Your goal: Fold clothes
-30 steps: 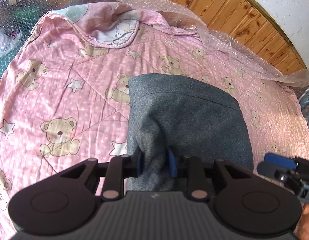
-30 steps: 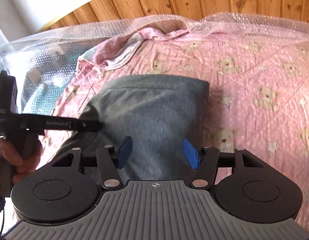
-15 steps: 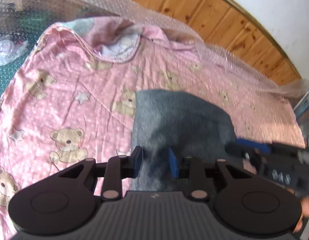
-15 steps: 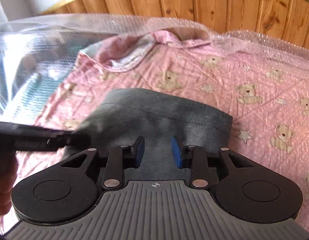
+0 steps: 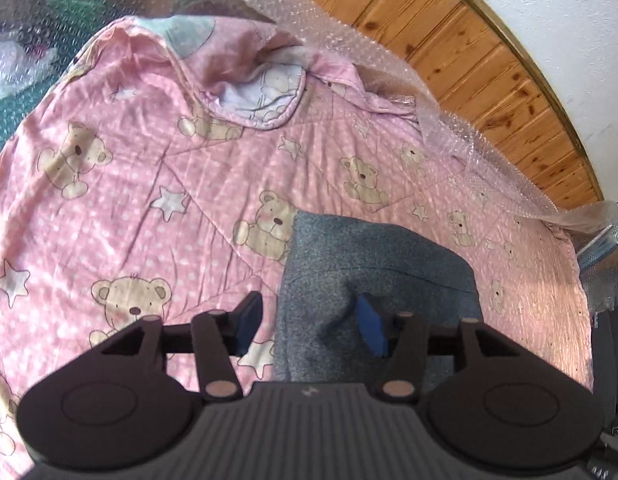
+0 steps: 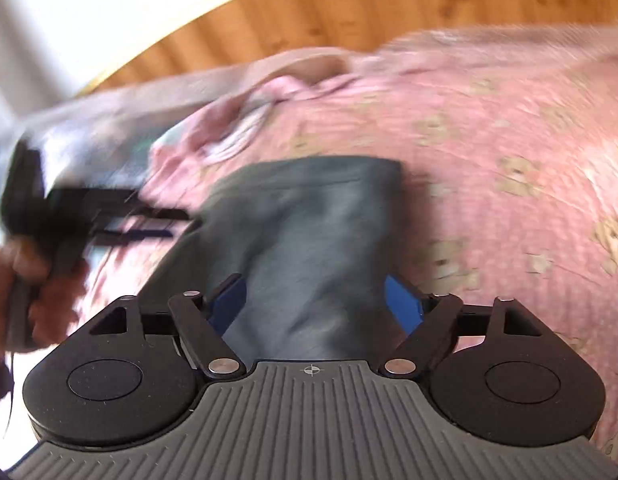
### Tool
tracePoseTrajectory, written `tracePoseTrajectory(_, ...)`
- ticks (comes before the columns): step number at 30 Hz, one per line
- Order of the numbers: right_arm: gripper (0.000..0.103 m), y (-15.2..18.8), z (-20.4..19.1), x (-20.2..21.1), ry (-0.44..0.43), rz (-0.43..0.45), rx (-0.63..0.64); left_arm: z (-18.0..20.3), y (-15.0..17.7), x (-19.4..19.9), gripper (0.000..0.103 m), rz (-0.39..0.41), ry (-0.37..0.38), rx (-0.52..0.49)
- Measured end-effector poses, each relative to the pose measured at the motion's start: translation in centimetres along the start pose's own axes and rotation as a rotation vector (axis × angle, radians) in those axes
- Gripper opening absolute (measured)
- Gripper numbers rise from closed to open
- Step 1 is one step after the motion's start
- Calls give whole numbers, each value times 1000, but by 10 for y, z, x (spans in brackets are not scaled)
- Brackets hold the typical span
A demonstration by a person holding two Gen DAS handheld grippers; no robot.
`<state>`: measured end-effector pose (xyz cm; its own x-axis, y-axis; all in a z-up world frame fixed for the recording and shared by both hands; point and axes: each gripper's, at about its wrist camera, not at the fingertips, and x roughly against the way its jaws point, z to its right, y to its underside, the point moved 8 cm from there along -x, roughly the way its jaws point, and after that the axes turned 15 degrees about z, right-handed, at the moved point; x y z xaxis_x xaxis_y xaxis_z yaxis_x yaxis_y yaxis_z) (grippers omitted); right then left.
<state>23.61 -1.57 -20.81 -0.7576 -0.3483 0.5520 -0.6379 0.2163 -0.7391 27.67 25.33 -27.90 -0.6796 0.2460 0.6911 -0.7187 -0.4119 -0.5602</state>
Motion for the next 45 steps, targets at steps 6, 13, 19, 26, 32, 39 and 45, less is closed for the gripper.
tracePoseTrajectory(6, 45, 28, 23, -38, -91, -157, -171, 3, 17, -13, 38, -11, 64, 87)
tracePoseTrajectory(13, 7, -40, 14, -20, -238, -177, 57, 47, 25, 25, 23, 2, 48, 191)
tracePoseTrajectory(19, 8, -173, 45, -26, -287, -356, 594, 174, 68, 19, 26, -11, 28, 318)
tracePoseTrajectory(26, 52, -246, 127, -51, 95, 10, 254, 211, 89, -27, 26, -13, 39, 172)
tracePoseTrajectory(32, 55, -130, 180, 29, 63, 89, -298, 209, 70, -30, 36, 54, 60, 128)
tracePoseTrajectory(39, 36, -39, 184, 46, 74, 92, -427, 196, 68, -64, 33, 13, -4, 62)
tracePoseTrajectory(45, 62, -35, 163, 88, 274, 48, -240, 223, 74, -6, 98, 47, 28, -192)
